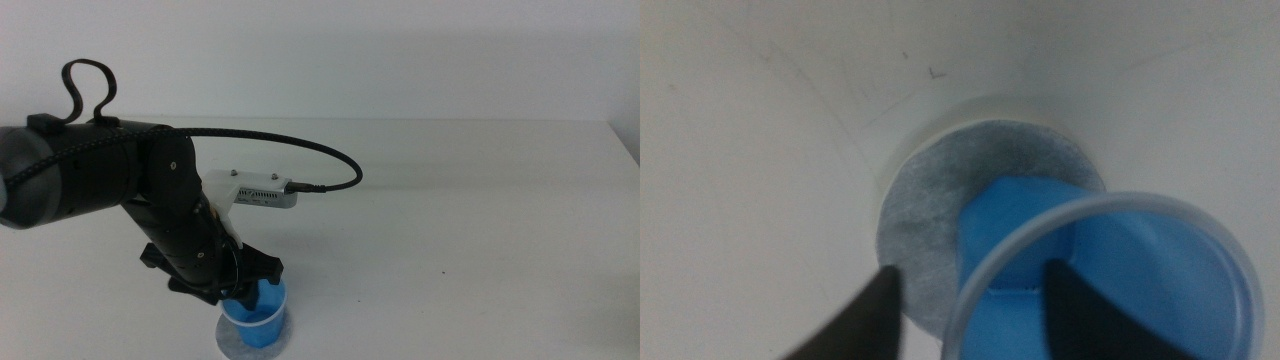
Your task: Place an empty cup on a cup mat.
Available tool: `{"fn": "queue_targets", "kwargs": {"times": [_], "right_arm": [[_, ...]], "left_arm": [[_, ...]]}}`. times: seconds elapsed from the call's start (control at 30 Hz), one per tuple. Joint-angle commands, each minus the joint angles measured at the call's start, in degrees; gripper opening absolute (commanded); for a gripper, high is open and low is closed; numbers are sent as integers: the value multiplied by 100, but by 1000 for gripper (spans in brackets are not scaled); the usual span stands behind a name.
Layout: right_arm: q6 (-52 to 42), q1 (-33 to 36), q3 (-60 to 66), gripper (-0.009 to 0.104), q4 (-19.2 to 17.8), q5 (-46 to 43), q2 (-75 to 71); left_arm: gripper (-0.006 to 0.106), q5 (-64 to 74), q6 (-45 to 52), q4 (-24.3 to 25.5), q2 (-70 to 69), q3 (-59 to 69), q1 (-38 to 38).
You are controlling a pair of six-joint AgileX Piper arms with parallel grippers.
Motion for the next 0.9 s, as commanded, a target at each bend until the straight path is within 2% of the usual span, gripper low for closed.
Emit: {"fn": "queue_targets", "kwargs": {"times": [0.0, 0.1, 0.13, 0.27, 0.43, 0.6, 0.73, 0.87], "right_arm": [[-37, 0, 19, 93, -46, -25, -28], [-37, 0, 19, 93, -46, -25, -28], [-37, 0, 19, 93, -46, -25, -28], [-37, 0, 19, 93, -46, -25, -28], [-37, 0, 19, 93, -46, -25, -28], [-37, 0, 19, 93, -46, -25, -28], [-37, 0, 19, 93, -46, -25, -28], [-37, 0, 19, 93, -46, -25, -28]], "left_arm": [[63, -2, -28, 27, -49, -2, -10], [91, 58, 165, -1, -138, -25, -10], [94, 74, 165, -1, -199, -23, -10], [94, 208, 667, -328, -681, -148, 152], [94, 216, 1240, -385, -1594, -169, 280], [94, -1176, 1660, -441, -3008, 421, 277], [94, -2086, 1822, -17, -3880, 911, 277], [94, -2324, 1800, 354, -4516, 1188, 277]]}}
